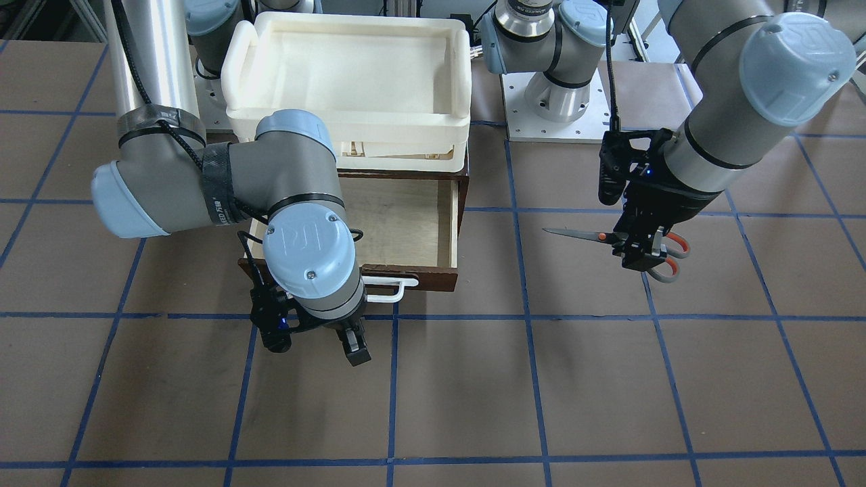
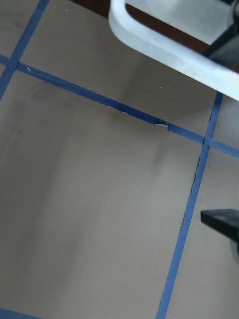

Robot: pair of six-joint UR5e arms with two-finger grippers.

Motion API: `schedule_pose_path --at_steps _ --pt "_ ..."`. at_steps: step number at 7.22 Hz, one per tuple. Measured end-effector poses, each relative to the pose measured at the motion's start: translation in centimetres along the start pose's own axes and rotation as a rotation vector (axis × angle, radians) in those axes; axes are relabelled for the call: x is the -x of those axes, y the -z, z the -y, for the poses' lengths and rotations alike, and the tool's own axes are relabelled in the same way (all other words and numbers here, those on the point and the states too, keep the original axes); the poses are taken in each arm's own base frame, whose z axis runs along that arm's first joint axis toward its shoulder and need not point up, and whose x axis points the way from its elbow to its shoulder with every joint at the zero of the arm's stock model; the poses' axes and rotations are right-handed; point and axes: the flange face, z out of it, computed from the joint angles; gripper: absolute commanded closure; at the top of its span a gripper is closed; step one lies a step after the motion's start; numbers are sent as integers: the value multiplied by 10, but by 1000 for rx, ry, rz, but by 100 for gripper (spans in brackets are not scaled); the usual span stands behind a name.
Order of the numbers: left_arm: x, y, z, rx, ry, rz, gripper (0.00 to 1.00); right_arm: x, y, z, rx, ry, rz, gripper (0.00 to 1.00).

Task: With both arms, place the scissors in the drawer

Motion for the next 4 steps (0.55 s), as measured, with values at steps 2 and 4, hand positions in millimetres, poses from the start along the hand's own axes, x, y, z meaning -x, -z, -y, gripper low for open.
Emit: schedule_pose_path --at_steps 2,4 --pt "0 1 8 3 19 -1 100 11 0 4 0 5 11 0" --pt "0 0 10 4 22 -2 100 15 3 8 1 6 19 0"
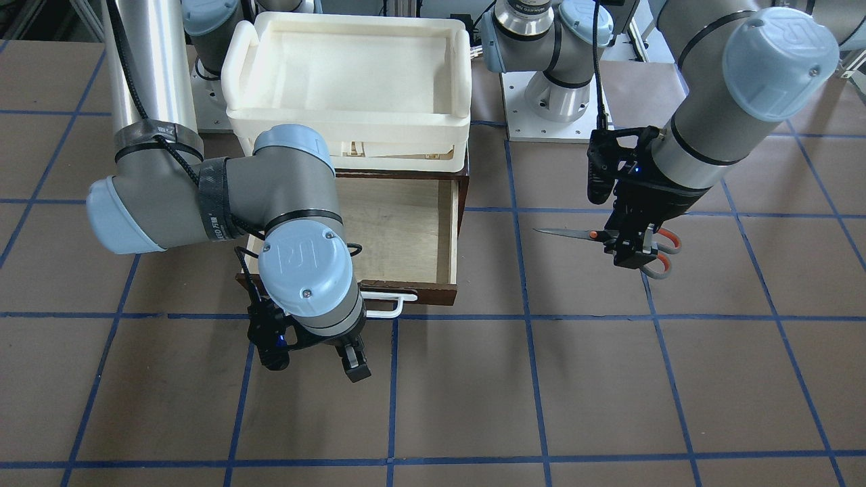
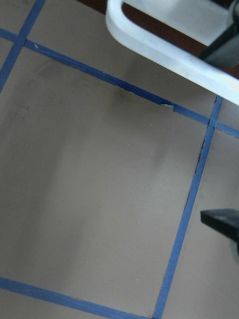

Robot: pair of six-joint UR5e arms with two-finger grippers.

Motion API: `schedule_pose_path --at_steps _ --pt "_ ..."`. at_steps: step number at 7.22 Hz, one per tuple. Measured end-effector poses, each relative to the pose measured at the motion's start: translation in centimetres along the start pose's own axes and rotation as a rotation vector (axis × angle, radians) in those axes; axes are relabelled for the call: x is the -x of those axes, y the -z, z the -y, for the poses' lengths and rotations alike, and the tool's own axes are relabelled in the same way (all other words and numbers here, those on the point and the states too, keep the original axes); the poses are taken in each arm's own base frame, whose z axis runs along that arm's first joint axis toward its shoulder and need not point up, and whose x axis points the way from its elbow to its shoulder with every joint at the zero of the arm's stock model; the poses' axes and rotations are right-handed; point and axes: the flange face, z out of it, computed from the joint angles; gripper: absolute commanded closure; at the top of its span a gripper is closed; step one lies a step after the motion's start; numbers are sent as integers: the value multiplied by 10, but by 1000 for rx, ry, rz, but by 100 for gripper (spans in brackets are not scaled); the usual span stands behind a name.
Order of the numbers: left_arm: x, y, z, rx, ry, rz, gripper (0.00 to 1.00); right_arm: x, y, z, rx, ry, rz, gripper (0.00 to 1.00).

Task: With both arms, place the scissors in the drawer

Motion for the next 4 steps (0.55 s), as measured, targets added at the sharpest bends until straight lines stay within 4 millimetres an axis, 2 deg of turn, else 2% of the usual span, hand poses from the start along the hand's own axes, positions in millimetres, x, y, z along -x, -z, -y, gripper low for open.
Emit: schedule_pose_path --at_steps 4 --pt "0 0 0 0 -3 0 100 2 -2 9 3 10 -2 0"
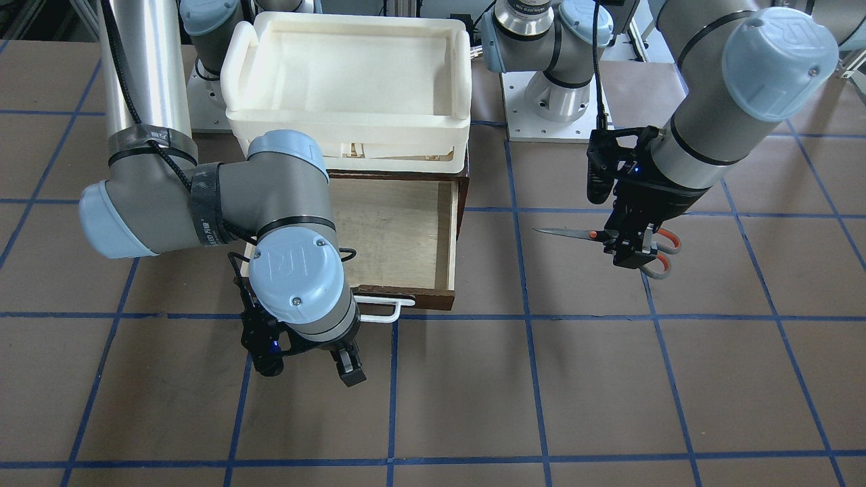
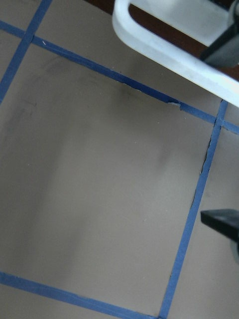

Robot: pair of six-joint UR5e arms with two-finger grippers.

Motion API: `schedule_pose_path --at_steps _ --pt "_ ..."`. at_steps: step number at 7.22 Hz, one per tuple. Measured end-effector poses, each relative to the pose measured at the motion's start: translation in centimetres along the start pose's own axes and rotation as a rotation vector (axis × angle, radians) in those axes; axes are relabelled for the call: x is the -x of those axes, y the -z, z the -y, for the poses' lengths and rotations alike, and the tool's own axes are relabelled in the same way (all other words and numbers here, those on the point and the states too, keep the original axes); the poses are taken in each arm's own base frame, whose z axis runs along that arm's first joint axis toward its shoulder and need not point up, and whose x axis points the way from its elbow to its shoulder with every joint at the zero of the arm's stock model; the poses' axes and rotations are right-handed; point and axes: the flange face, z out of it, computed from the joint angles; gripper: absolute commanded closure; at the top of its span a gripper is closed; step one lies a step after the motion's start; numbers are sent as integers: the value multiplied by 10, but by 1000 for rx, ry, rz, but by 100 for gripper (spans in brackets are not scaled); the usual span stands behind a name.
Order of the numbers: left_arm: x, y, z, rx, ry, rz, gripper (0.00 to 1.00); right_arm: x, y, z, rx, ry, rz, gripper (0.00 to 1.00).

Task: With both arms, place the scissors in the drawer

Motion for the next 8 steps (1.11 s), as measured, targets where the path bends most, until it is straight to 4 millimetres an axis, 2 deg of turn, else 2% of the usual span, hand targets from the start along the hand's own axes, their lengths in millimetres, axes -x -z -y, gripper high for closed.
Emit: schedule_pose_path --at_steps 2,3,6,7,8 --pt "0 -1 0 -1 -2 -3 100 0 8 1 -4 1 16 0" --pt "0 -2 -1 -1 -3 -4 100 -1 21 1 -8 3 36 0" --pt "0 2 0 0 4 2 100 -24 81 -3 -36 83 112 0" --pt "0 4 8 -3 27 3 100 -37 105 -1 -68 195 137 0" --pt "-1 6 29 -4 60 4 100 -50 125 8 -107 334 153 0"
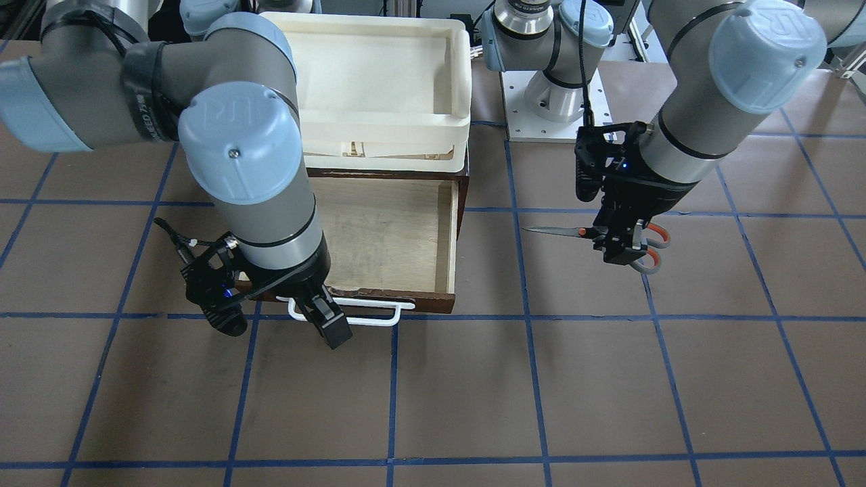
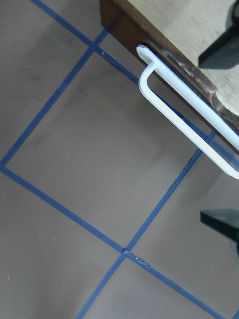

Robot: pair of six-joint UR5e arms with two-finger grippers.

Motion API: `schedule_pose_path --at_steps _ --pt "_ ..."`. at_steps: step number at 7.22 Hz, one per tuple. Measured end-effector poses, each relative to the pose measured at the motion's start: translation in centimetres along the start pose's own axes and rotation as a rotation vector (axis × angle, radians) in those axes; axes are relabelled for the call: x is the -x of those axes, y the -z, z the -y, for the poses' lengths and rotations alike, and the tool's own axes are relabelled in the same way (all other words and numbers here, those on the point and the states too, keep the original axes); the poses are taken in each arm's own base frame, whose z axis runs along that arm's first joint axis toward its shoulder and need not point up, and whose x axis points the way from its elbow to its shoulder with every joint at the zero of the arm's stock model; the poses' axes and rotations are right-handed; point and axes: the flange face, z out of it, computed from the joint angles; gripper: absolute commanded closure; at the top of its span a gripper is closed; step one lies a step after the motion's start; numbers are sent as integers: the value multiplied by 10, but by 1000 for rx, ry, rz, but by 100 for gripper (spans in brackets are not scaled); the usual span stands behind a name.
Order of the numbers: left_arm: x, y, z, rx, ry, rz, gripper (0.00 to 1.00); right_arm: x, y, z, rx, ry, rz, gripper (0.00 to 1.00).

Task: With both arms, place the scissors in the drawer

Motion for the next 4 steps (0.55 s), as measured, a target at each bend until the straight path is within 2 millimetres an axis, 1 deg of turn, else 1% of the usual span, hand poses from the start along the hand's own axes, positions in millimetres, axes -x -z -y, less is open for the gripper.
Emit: schedule_pose_path --at_steps 2,3,4 --pt "-7 -1 74 5 56 0 100 -34 39 28 -43 272 28 0" --pt "-12 -6 110 3 83 -4 100 -53 54 39 -56 376 35 0" --pt "-15 -13 139 2 95 -10 100 -73 61 47 -53 430 22 0"
